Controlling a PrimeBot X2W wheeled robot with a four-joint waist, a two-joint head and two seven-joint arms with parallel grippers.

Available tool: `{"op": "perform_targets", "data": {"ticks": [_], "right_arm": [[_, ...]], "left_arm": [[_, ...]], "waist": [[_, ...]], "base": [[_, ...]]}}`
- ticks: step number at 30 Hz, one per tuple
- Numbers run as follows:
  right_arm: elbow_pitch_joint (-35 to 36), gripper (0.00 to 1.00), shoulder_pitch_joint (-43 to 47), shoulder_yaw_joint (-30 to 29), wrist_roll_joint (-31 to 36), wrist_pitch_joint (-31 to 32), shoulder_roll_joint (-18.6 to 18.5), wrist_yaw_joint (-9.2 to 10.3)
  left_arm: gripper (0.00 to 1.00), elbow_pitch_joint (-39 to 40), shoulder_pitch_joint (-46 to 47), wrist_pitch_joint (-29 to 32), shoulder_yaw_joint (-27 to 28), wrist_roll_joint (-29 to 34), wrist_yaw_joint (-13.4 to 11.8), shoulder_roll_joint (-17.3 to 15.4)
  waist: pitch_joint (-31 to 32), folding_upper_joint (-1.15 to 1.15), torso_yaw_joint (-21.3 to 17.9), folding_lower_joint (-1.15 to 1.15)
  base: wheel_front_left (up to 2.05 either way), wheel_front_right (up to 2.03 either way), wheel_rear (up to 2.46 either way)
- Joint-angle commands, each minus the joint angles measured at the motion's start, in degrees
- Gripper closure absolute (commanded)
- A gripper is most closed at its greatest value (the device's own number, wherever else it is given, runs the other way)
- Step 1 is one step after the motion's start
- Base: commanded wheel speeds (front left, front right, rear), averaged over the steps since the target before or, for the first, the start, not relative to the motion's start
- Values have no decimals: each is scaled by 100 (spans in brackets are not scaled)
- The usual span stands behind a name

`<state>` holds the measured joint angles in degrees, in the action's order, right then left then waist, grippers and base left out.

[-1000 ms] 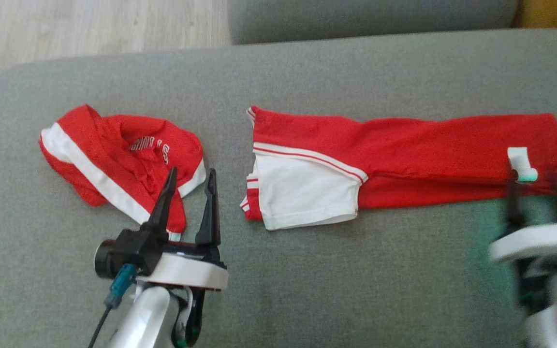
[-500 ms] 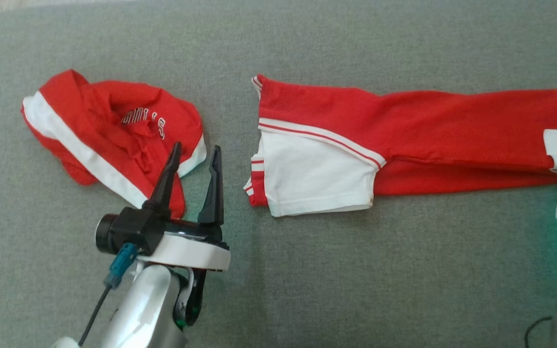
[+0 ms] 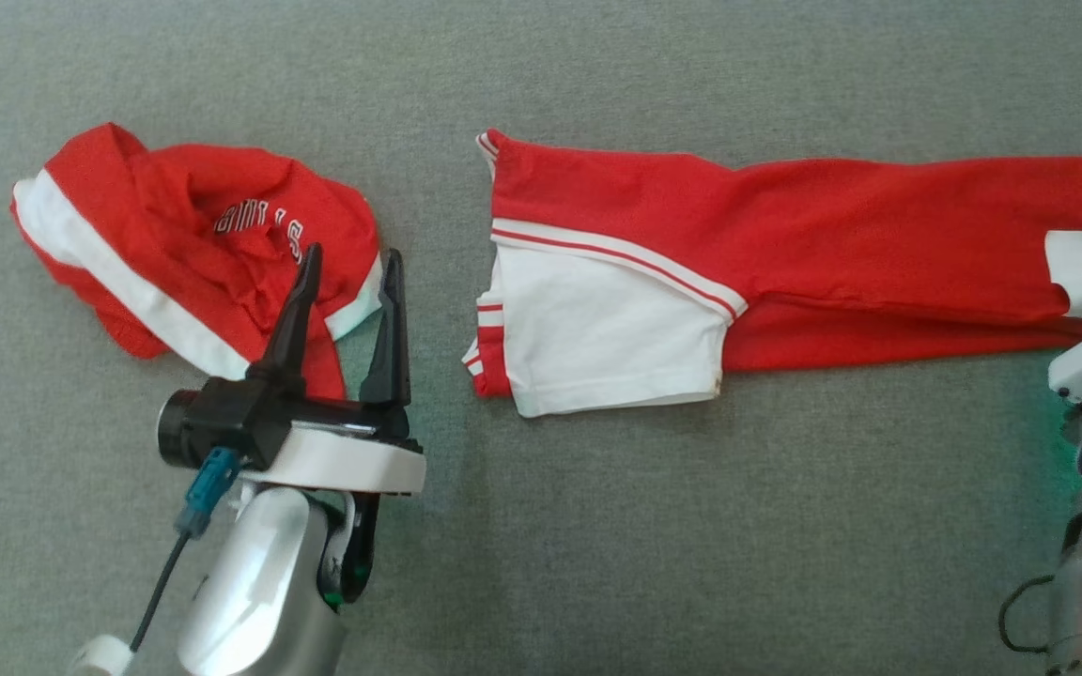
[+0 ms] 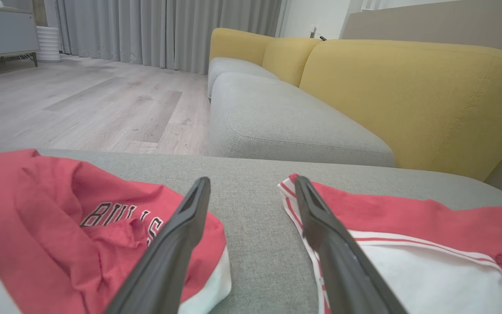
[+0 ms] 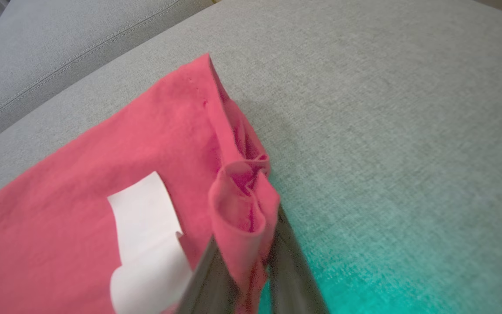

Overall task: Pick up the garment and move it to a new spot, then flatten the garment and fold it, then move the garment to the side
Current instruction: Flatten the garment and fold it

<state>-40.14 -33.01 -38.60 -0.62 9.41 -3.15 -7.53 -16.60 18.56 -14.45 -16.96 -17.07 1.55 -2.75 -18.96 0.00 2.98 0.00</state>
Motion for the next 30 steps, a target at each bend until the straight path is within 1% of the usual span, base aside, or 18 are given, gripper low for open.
{"op": "perform_targets", "data": {"ticks": [1, 3, 5, 10, 13, 16, 19, 21, 25, 29, 30], "right_arm": [[83, 100, 15, 109, 12, -26, 26, 4], [180, 100, 59, 42, 33, -70, 10, 4], [292, 100, 121, -35, 86, -107, -96, 4], [523, 100, 273, -301, 312, -243, -619, 4], [675, 100, 331, -408, 483, -353, -816, 4], [785, 100, 333, -358, 545, -479, -905, 4], [893, 100, 311, -108, 476, -619, -814, 4], [1018, 100, 295, 135, 395, -681, -680, 4], [1387, 100, 368, 793, 165, -700, -364, 4], [1770, 100, 671, 1600, -108, -690, -148, 4], [1770, 100, 671, 1600, -108, -690, -148, 4]], "left_arm": [[0, 139, 153, -54, 234, 87, 8, -14], [0, 141, 144, -54, 260, 123, 22, -14], [0, 131, 126, -54, 272, 139, 36, -14], [0, 114, 98, -54, 256, 89, 53, -13], [0, 106, 78, -54, 227, 43, 50, -13], [0, 105, 43, -54, 221, 3, 36, -13], [0, 84, -17, -55, 210, -39, 22, -13], [0, 73, -65, -55, 202, -61, 12, -13], [0, 61, -173, -55, 180, -99, -10, -13], [0, 41, -332, -55, 118, -148, -33, -13], [0, 41, -332, -55, 118, -148, -33, -13]], "waist": [[28, 0, -31, 0], [66, 0, -61, 0], [125, 0, -89, 0], [259, 0, -107, 0], [356, 0, -94, 0], [461, 0, -86, 0], [612, 0, -80, 0], [730, 0, -75, 0], [1005, 0, -29, 0], [1301, 0, 71, 0], [1301, 0, 71, 0]], "base": [[0, 0, 0], [0, 0, 0], [0, 0, 0], [0, 0, 0], [0, 0, 0], [0, 0, 0], [0, 0, 0], [0, 0, 0], [0, 0, 0], [0, 0, 0], [0, 0, 0]]}}
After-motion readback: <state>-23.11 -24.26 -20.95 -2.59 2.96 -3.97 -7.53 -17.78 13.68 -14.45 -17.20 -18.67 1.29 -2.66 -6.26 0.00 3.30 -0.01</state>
